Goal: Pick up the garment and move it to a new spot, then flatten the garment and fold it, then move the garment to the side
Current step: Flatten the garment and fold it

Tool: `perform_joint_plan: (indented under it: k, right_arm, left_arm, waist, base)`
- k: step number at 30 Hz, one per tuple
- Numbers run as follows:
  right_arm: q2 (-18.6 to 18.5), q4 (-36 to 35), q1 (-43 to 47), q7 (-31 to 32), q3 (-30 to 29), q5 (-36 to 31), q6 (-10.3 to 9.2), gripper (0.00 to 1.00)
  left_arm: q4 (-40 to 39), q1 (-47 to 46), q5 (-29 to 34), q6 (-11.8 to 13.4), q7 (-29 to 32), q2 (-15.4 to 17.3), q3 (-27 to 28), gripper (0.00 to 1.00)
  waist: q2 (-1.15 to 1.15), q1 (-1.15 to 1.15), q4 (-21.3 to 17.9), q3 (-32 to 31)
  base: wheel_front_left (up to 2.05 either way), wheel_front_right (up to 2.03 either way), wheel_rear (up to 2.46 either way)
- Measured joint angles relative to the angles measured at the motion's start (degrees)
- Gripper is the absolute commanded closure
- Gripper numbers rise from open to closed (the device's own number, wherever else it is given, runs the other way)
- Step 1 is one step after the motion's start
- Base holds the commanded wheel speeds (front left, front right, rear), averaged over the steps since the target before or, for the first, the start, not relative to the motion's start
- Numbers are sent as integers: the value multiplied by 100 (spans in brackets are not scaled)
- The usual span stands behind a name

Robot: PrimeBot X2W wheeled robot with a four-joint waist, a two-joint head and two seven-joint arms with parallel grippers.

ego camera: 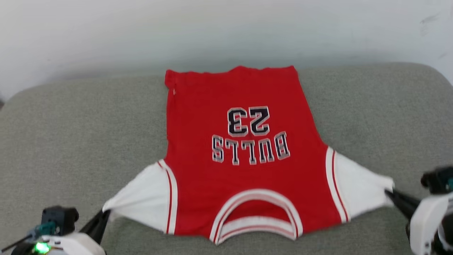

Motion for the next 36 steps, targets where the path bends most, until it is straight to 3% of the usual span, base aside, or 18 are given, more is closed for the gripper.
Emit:
perform_joint_plan:
  k: [8,15,16,21,26,31,36]
  right_arm:
    - [-260,-522,1744,506,-584,-25,3,100]
    - [-87,-914,2324,1048,-1162,-378,2,100]
    - [-62,-1005,2355,1156,-1239,-439,3,0]
    - [47,-1503,2199,1433,-1875,-793,0,0]
    - [101,-2115,1385,1779,-2548,-1099,-1,0]
    - [77,-2477,-23,2403,-2867,-1234,-1,0]
    - [196,-1946,-1705,3709,-2553,-1115,-1,0]
  left_arm:
    - [-261,851,-253,257,-43,182,-157,100]
    - [-245,1006,-257,342,0,118,-268,100]
    - [-255,994,-245,343,0,88,-269,100]
    - [-288,833,-82,359,-25,-34,-281,100]
    - [-409,514,144,387,-46,-136,-274,100]
    - [-612,97,447,471,-54,-180,-222,100]
    - [-837,-369,779,495,8,-215,-213,100]
  waist:
    - [0,0,103,-272]
    - [0,0,80,-224]
    - [0,1,89,-214]
    - [0,1,111,-111]
    - [0,2,185,116]
    - [0,2,315,514]
    - [0,3,487,1043]
  base:
    - [0,0,0]
    - [0,0,0]
    - [0,0,0]
    - [0,0,0]
    - [0,0,0]
    - [0,0,0]
    - [0,0,0]
